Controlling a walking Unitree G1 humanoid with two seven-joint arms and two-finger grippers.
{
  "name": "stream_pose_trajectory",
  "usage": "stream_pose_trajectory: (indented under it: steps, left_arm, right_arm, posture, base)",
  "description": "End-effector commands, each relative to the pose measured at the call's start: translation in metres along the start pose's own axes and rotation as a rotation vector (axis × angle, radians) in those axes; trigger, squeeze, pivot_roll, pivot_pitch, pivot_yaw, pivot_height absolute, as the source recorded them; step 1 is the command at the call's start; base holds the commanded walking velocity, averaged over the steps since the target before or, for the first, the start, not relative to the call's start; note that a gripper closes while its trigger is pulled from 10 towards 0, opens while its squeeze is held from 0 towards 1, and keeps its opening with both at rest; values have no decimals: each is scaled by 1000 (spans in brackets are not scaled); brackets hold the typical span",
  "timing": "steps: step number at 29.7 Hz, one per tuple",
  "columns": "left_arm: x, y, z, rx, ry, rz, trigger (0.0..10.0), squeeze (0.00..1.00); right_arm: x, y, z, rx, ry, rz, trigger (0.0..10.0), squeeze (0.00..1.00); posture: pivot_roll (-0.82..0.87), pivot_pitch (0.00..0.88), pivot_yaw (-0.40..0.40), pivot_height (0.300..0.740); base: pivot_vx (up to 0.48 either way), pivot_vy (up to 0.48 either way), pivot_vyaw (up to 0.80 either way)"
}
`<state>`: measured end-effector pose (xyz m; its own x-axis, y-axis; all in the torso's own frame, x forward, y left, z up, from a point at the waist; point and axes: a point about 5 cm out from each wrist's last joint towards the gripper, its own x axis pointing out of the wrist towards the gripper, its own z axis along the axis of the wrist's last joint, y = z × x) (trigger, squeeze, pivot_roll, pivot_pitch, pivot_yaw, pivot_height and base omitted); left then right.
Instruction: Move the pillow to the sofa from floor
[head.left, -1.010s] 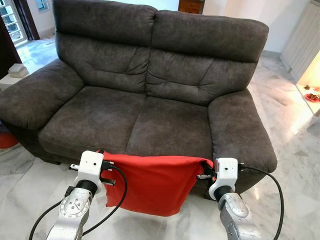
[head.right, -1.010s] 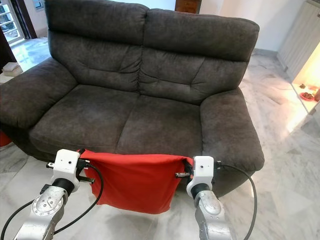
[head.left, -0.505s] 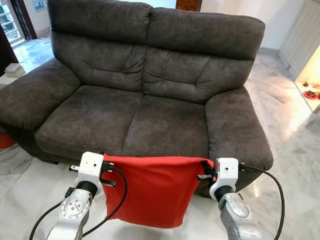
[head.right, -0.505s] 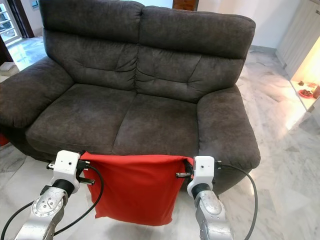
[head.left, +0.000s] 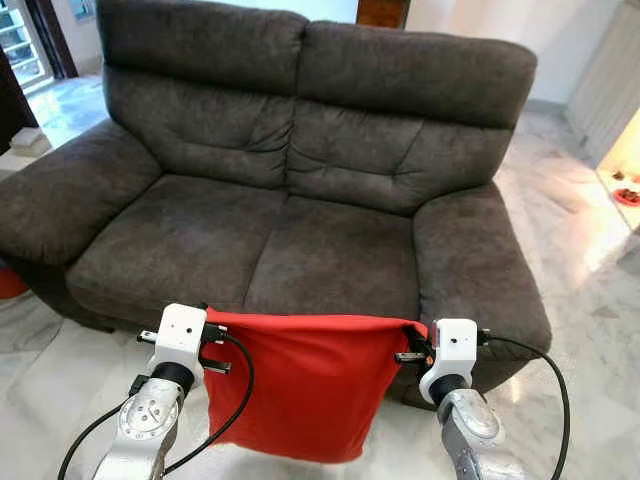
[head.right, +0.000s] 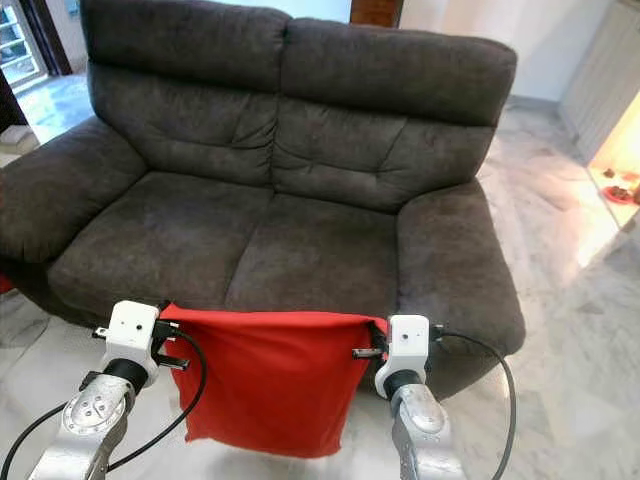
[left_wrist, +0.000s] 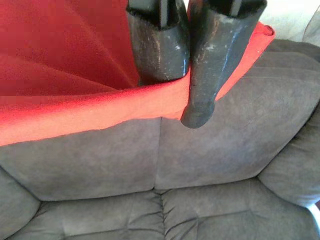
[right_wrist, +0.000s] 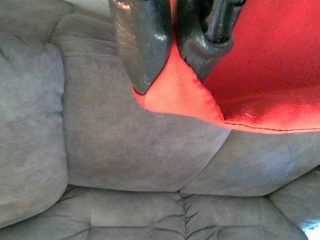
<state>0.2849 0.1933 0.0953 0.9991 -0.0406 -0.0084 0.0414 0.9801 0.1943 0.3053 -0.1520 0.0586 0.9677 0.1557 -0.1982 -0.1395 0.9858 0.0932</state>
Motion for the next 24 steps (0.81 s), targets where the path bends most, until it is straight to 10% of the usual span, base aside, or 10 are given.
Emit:
stream_pose_trajectory:
  steps: [1,24]
  left_arm:
    - [3,12,20,9,-93,41,10000,0]
    - [5,29,40,27,-154,97,10000,0]
  right_arm:
    - [1,-7,14,-1,-65,-25,10000,0]
    - [3,3,23,8,-106,15,10000,0]
  posture:
    - [143,70,-40,740]
    - [149,77,-45,740]
  base:
    - [326,0,0]
    - [329,0,-245]
